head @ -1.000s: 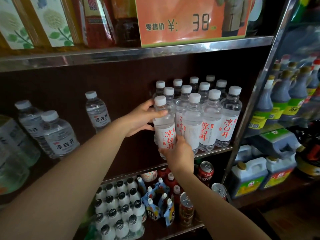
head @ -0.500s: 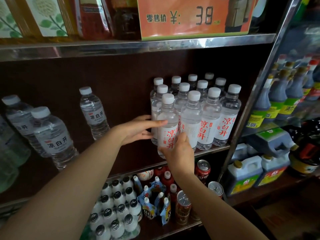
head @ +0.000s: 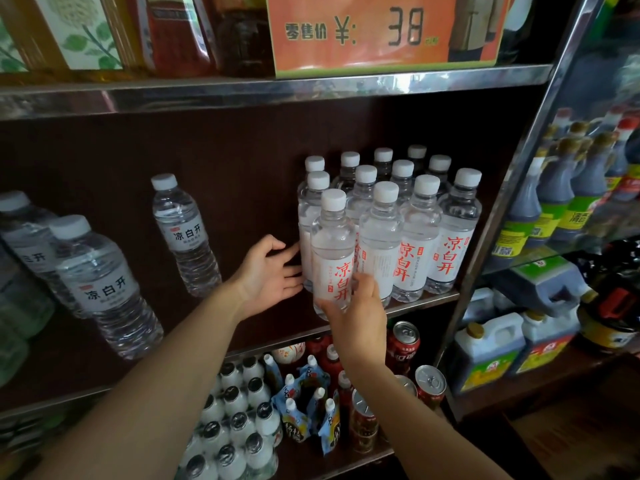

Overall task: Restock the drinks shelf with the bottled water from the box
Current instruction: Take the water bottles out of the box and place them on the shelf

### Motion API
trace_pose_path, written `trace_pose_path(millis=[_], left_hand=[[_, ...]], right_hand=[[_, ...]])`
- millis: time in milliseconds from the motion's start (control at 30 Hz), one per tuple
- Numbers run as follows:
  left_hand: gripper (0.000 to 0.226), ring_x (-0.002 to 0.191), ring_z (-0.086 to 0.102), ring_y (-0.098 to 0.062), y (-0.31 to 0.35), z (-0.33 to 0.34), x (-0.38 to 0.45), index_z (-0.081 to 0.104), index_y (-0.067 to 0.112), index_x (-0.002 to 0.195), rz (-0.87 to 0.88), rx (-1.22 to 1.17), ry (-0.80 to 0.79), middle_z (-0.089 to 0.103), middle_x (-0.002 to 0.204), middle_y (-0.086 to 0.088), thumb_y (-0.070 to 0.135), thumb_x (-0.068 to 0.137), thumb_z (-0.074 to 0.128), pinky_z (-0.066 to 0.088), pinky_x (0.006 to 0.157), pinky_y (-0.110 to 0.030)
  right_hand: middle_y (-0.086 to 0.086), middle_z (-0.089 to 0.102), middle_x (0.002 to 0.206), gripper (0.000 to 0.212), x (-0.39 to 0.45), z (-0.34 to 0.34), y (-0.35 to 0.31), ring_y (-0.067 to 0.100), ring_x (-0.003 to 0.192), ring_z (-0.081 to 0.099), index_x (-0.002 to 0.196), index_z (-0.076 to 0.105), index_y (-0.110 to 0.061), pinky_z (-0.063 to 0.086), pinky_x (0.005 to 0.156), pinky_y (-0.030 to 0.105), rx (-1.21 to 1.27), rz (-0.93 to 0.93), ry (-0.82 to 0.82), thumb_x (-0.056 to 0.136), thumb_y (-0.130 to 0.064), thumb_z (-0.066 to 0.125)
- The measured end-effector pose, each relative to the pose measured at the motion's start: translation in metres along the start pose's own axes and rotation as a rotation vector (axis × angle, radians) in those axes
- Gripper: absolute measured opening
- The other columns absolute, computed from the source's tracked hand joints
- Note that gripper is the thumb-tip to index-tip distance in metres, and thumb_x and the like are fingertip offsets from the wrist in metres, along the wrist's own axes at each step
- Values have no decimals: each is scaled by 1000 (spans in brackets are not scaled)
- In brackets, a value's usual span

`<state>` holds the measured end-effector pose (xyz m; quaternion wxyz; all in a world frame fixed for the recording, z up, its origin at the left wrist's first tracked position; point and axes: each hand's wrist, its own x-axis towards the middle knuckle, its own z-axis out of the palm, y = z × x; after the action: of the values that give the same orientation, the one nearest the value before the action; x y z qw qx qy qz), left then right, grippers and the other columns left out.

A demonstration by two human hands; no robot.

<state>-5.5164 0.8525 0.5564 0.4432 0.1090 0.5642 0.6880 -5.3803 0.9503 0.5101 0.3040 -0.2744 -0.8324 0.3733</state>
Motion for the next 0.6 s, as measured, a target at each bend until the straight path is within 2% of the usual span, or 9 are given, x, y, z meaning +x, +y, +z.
trace_pose_path(millis=[167, 300, 433, 533, 600], left_hand=[[58, 128, 46, -31, -10, 14, 7, 43, 26, 141, 29, -42, -18, 48, 141, -16, 41, 86, 29, 26, 115, -44], [60, 137, 36, -27, -15, 16, 6, 37, 29, 145, 29, 8, 29, 40, 148, -11, 41, 87, 27, 16, 119, -44], [60, 146, 17, -28, -14, 19, -6, 27, 28, 149, 40, 42, 119, 20, 157, -14, 40, 90, 25, 14, 118, -46], [59, 145, 17, -32, -7, 13, -24, 25, 23, 150, 79, 35, 213, 18, 157, -14, 36, 92, 29, 18, 116, -44], [58, 143, 21, -34, -2, 3, -43, 28, 20, 148, 93, 43, 275, 23, 156, -14, 32, 92, 33, 19, 115, -42]], right_hand=[[-3, 49, 117, 54, -1, -1, 2, 16, 103, 55, 122, 46, -14, 48, 79, 27, -54, -57, 38, 80, -31, 75], [-3, 49, 116, 53, -2, -2, 1, 16, 101, 56, 122, 46, -14, 48, 77, 26, -59, -56, 32, 81, -30, 74], [-2, 53, 115, 60, -6, -8, -3, 15, 102, 58, 125, 41, -16, 51, 79, 29, 3, 4, 28, 79, -30, 76], [-4, 52, 106, 57, -15, -13, -14, 13, 95, 57, 117, 40, -19, 50, 76, 28, 130, 80, 50, 76, -30, 79], [-5, 51, 106, 53, -23, -13, -27, 11, 95, 53, 115, 42, -19, 48, 79, 28, 162, 59, 47, 77, -31, 78]])
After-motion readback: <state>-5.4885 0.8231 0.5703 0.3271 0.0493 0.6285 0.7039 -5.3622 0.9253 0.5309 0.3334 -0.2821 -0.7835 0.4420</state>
